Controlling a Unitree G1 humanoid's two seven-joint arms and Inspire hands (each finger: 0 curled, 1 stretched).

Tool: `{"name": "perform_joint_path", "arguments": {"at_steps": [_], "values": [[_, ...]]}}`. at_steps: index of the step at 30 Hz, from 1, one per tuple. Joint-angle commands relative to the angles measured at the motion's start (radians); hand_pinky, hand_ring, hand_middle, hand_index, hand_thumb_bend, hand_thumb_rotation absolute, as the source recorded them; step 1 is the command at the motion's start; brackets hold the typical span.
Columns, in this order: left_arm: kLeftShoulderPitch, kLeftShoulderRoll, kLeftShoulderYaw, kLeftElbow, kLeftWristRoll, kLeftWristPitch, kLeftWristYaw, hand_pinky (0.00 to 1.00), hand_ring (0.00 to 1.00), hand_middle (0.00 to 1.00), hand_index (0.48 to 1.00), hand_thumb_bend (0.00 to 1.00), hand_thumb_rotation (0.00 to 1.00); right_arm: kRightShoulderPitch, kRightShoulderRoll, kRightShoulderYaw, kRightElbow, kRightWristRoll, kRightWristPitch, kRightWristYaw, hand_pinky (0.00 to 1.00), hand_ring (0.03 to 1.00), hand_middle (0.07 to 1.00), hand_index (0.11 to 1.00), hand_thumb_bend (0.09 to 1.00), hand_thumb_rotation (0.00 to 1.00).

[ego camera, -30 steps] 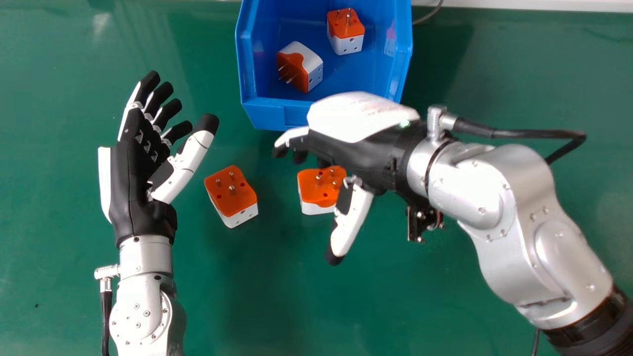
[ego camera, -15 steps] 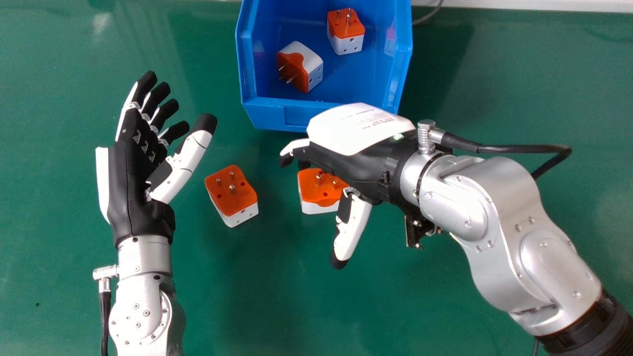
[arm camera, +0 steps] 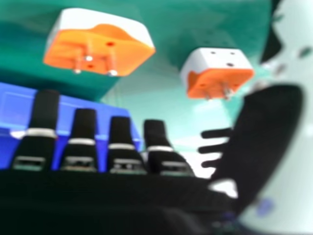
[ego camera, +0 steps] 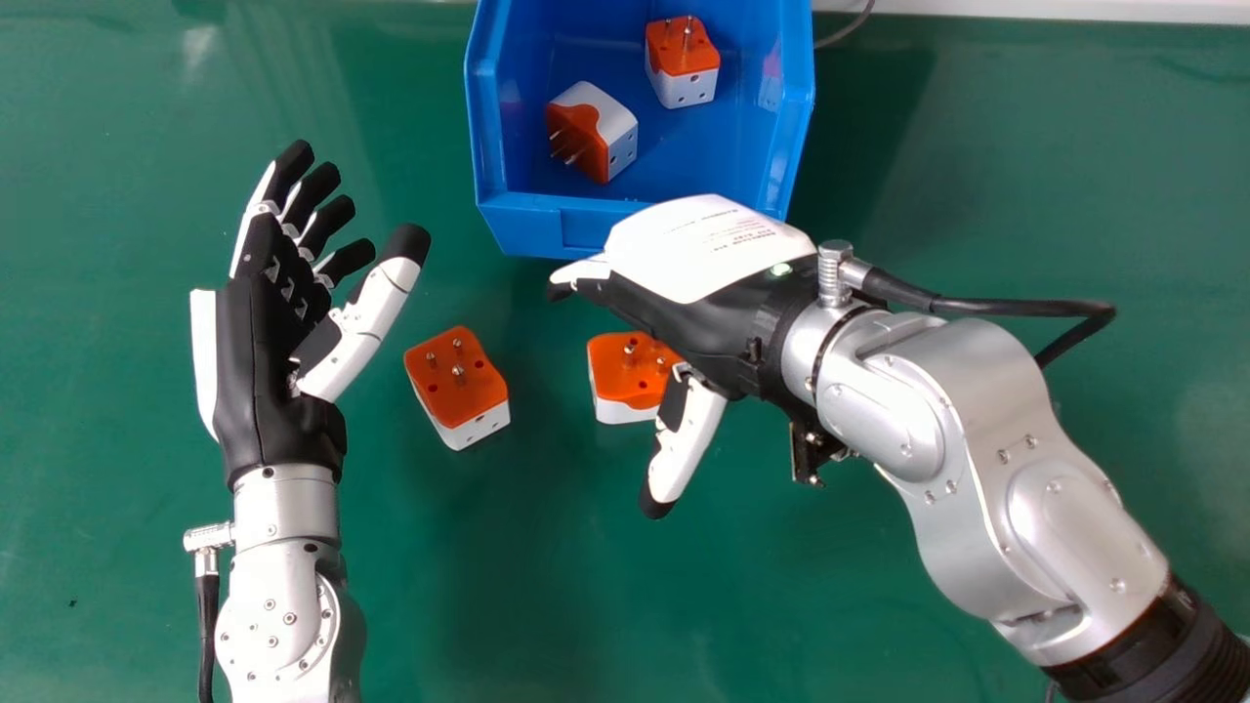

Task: Pick all objects and put in blue box

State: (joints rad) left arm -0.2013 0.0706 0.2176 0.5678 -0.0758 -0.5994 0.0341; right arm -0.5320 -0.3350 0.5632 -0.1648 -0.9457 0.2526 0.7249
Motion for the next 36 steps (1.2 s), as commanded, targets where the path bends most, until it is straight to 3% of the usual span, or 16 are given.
{"name": "perform_joint_path", "arguments": {"at_steps": [1,2,4,8,10,15,23,26,28,31,34,36], "values": [[-0.007,0.013,-0.006,-0.010,0.021,-0.019,0.011,0.77,0.85,0.87,0.870,0.75,0.31,-0.007,0.009,-0.010,-0.023,-0.012,0.004,-0.008,0.72,0.879,0.906,0.885,0.878,0.24],[-0.007,0.012,-0.006,-0.010,0.017,-0.017,0.008,0.77,0.85,0.87,0.870,0.75,0.31,-0.008,0.011,-0.009,-0.020,-0.014,0.005,-0.007,0.72,0.879,0.906,0.885,0.878,0.24],[-0.008,0.006,-0.003,-0.011,-0.006,-0.015,-0.007,0.77,0.85,0.87,0.869,0.74,0.31,-0.008,0.011,-0.005,-0.013,-0.017,0.002,-0.010,0.74,0.892,0.914,0.891,0.878,0.24],[-0.009,0.001,-0.001,-0.014,-0.025,-0.011,-0.020,0.77,0.85,0.87,0.868,0.74,0.31,-0.007,0.011,0.000,0.001,-0.021,-0.008,-0.018,0.75,0.902,0.920,0.897,0.878,0.24],[-0.007,0.003,-0.003,-0.016,-0.019,-0.012,-0.017,0.77,0.85,0.87,0.868,0.74,0.31,-0.007,0.012,0.003,0.011,-0.021,-0.011,-0.022,0.76,0.909,0.924,0.901,0.878,0.24],[-0.007,0.003,-0.002,-0.015,-0.024,-0.013,-0.020,0.77,0.85,0.87,0.870,0.74,0.30,0.004,0.022,0.011,0.049,-0.020,-0.018,-0.054,0.76,0.916,0.926,0.905,0.879,0.25],[-0.007,0.012,-0.006,-0.009,0.012,-0.018,0.006,0.77,0.85,0.87,0.870,0.74,0.30,0.008,0.038,0.033,0.146,-0.022,-0.030,-0.119,0.75,0.913,0.925,0.906,0.887,0.24],[-0.008,0.014,-0.006,-0.007,0.018,-0.021,0.009,0.77,0.85,0.87,0.868,0.74,0.31,0.008,0.046,0.039,0.188,-0.021,-0.032,-0.147,0.75,0.909,0.923,0.905,0.889,0.24],[-0.009,0.014,-0.006,-0.004,0.014,-0.024,0.006,0.77,0.85,0.87,0.868,0.74,0.31,0.008,0.049,0.042,0.211,-0.021,-0.034,-0.167,0.75,0.909,0.923,0.905,0.889,0.24],[-0.008,0.008,-0.005,-0.009,-0.008,-0.020,-0.008,0.77,0.84,0.87,0.867,0.74,0.31,0.008,0.048,0.047,0.240,-0.017,-0.046,-0.197,0.74,0.906,0.921,0.905,0.890,0.24],[-0.007,0.008,-0.006,-0.011,-0.003,-0.020,-0.006,0.77,0.84,0.87,0.867,0.74,0.31,0.010,0.045,0.050,0.267,-0.012,-0.062,-0.223,0.74,0.906,0.921,0.905,0.890,0.24],[-0.008,0.007,-0.004,-0.010,-0.006,-0.019,-0.009,0.77,0.84,0.87,0.867,0.74,0.31,0.010,0.045,0.053,0.284,-0.010,-0.073,-0.241,0.74,0.904,0.921,0.904,0.891,0.23]]}}
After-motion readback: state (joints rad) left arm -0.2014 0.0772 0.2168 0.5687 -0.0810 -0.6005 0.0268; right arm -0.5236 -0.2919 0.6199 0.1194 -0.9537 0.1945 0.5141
